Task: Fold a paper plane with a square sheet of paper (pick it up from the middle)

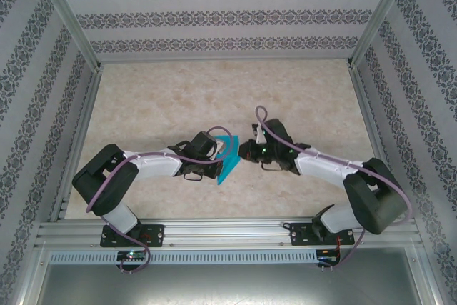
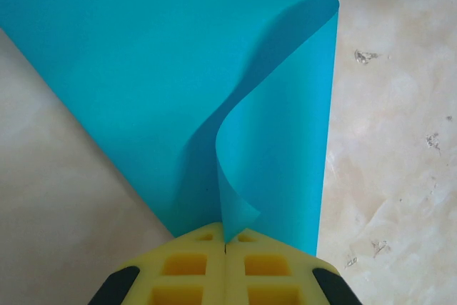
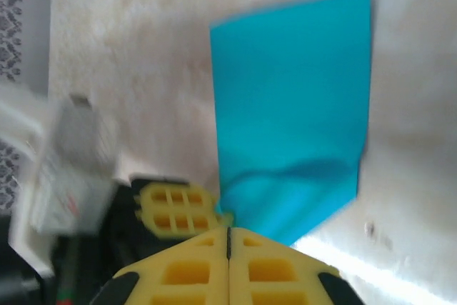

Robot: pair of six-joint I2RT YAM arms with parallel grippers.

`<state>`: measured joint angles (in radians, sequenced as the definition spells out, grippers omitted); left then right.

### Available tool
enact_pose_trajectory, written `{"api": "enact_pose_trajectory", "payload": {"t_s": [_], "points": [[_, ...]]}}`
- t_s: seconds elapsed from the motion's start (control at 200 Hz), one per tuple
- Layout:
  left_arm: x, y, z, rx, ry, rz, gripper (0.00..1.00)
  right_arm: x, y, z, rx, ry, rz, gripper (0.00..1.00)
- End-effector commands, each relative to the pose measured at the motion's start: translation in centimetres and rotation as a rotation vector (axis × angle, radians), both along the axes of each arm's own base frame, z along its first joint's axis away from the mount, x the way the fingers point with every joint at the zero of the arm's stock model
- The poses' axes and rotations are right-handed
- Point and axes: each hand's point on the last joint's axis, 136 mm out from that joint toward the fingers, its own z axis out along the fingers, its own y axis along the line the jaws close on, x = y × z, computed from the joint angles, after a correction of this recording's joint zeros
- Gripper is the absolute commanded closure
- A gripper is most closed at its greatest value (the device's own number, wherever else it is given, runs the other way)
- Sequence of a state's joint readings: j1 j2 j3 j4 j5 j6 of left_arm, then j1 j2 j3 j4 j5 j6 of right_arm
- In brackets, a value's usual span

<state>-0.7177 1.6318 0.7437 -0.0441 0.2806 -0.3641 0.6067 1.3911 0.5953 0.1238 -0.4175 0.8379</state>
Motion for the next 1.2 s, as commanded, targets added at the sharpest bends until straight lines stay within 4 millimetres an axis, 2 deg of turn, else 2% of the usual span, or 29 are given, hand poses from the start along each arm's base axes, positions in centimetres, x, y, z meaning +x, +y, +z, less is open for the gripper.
{"api": "enact_pose_trajectory", "payload": {"t_s": [0.0,0.075,0.145,0.39,0.48,0.774,1.194], "points": [[0.4,0.3,-0.6,0.023,0.002,-0.007,0.97,-1.7,0.9,0.5,0.068,-0.002,-0.068,1.00],[0.4,0.2,-0.6,0.020,0.002,-0.006,0.97,-3.5,1.7,0.0,0.060,-0.006,-0.052,1.00],[0.5,0.1,-0.6,0.016,0.004,-0.006,0.97,-4.3,2.6,-0.6,0.055,0.012,-0.027,1.00],[0.7,0.0,-0.6,0.022,0.007,-0.006,0.97,-5.4,7.0,-2.6,0.154,0.083,0.023,1.00],[0.8,0.1,-0.6,0.025,0.005,-0.003,0.97,-5.6,7.8,-2.9,0.180,0.087,0.024,1.00],[0.7,0.0,-0.7,0.023,0.010,-0.008,0.97,-5.5,7.2,-3.7,0.146,0.092,0.006,1.00],[0.7,-0.1,-0.5,0.018,0.009,-0.007,0.97,-5.6,6.4,-6.4,0.097,0.148,-0.021,1.00]]}}
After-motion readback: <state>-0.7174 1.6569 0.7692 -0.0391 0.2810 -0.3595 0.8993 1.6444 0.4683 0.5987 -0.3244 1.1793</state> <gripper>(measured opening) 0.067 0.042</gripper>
